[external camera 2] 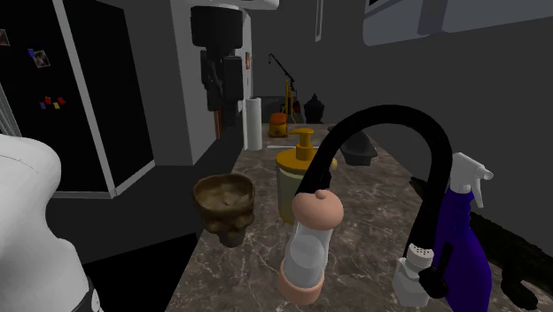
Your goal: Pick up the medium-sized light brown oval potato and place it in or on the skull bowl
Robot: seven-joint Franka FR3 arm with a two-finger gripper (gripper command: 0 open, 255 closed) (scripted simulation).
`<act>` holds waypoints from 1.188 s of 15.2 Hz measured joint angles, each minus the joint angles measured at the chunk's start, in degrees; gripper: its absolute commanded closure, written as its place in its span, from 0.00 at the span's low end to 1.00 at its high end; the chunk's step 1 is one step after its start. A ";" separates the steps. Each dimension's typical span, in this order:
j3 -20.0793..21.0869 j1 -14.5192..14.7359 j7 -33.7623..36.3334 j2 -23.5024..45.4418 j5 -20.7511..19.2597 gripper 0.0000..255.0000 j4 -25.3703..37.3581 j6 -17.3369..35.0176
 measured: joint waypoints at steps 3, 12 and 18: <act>1.32 0.29 1.61 1.68 0.71 0.00 -0.09 1.94; 8.67 0.99 11.69 18.06 2.60 0.00 4.30 15.29; 12.58 0.79 18.90 30.19 0.96 0.00 10.37 21.95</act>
